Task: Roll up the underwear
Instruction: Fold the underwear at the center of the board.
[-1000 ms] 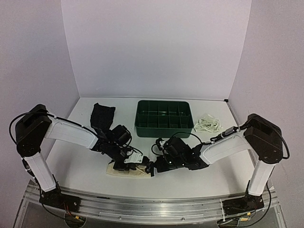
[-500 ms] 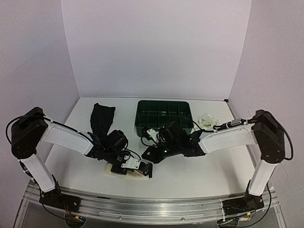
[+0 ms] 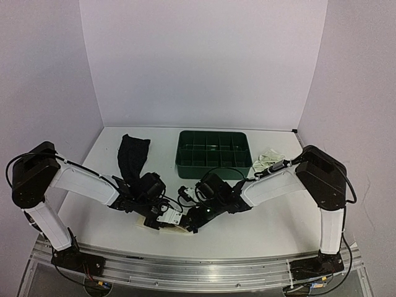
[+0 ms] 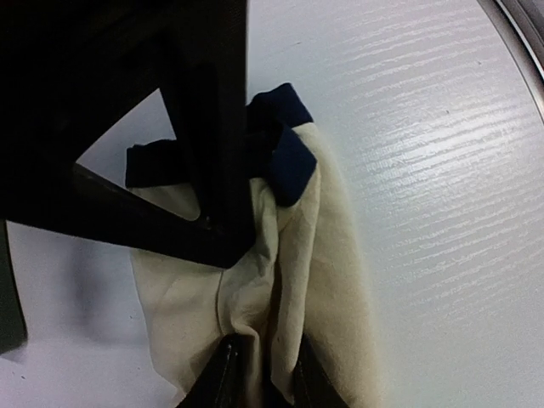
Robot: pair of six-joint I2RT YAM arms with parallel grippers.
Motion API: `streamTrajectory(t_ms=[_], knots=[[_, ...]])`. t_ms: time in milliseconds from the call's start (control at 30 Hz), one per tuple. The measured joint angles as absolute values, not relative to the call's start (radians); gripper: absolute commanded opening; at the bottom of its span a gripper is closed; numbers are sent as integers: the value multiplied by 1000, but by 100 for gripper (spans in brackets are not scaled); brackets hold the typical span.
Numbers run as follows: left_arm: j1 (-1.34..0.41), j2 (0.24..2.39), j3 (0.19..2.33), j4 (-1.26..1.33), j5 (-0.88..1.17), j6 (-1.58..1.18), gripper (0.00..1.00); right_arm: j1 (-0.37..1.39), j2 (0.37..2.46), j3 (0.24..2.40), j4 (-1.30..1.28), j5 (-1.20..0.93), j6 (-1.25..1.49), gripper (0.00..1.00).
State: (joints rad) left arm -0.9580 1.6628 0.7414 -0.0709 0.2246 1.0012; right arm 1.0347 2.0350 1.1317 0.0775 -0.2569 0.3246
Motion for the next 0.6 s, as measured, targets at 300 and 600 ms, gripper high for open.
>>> streamTrajectory(t_ms=[300, 600], knots=[[-907, 1458, 742, -259, 389, 1051, 74, 1035, 2038, 1110, 119, -258, 336, 1], [-700, 1562, 883, -394, 470, 1020, 59, 1035, 2038, 1110, 118, -258, 315, 2]])
